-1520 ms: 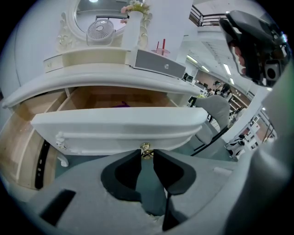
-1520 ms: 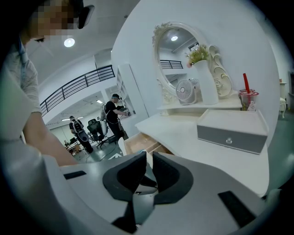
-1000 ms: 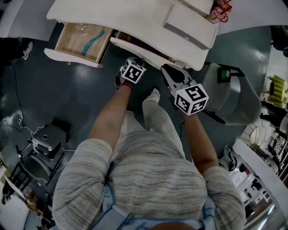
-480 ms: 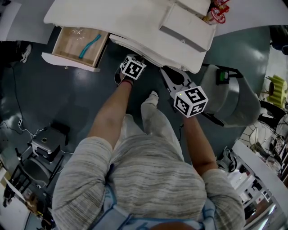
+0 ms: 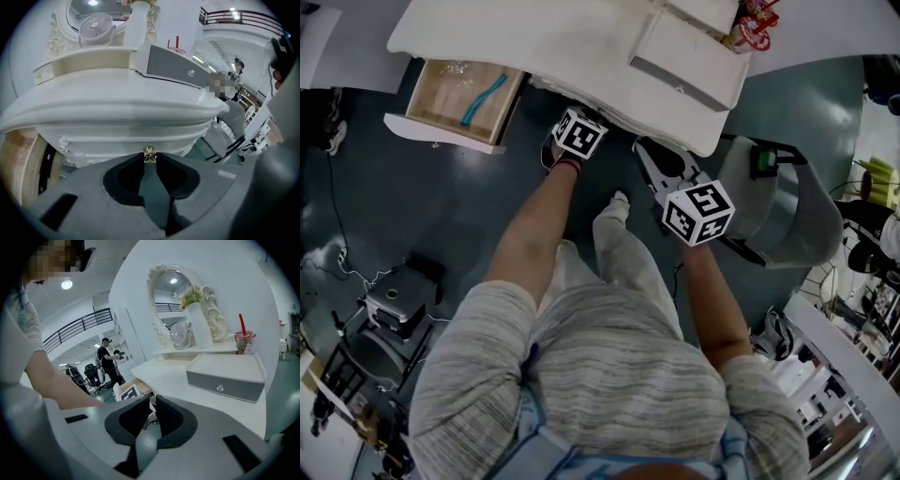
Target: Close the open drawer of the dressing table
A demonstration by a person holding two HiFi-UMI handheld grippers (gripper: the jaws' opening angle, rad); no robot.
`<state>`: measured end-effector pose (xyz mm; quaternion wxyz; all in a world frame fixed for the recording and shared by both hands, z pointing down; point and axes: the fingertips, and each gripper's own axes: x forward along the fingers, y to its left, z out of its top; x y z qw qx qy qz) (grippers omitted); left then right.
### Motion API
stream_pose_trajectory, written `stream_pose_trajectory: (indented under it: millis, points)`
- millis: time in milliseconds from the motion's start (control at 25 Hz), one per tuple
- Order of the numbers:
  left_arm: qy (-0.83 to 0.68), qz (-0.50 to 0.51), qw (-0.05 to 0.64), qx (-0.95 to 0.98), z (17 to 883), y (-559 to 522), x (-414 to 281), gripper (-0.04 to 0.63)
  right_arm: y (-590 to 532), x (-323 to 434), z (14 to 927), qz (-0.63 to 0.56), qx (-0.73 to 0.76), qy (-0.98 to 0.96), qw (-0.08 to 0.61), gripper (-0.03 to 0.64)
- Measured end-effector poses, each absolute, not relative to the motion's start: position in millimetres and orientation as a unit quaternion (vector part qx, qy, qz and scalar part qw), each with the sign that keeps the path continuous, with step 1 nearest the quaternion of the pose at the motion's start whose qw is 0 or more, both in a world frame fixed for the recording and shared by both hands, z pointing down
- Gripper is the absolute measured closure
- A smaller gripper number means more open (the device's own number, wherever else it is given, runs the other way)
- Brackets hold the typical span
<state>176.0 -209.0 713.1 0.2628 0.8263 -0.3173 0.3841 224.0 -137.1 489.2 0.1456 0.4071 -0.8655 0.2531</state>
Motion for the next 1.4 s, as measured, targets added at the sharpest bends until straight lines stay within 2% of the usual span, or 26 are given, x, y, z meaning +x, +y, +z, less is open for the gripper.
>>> stream_pose_trajectory:
  millis: [520, 680, 1400]
  points:
    - [-0.32, 0.381, 0.259, 0.827, 713, -216, 180, 0.499, -142, 223, 486, 0.25, 0.407, -0.866, 0.144, 0.604]
    - [-0.326, 0.377, 0.252, 0.829, 708, -214, 178, 0.453, -140, 221, 484, 0.248, 0.406, -0.868, 0.144, 0.604]
    - [-0.368, 0.237, 0.241, 0.866, 597, -164, 149, 0.449, -114, 191, 462, 0.234, 0.394, -0.879, 0.128, 0.604]
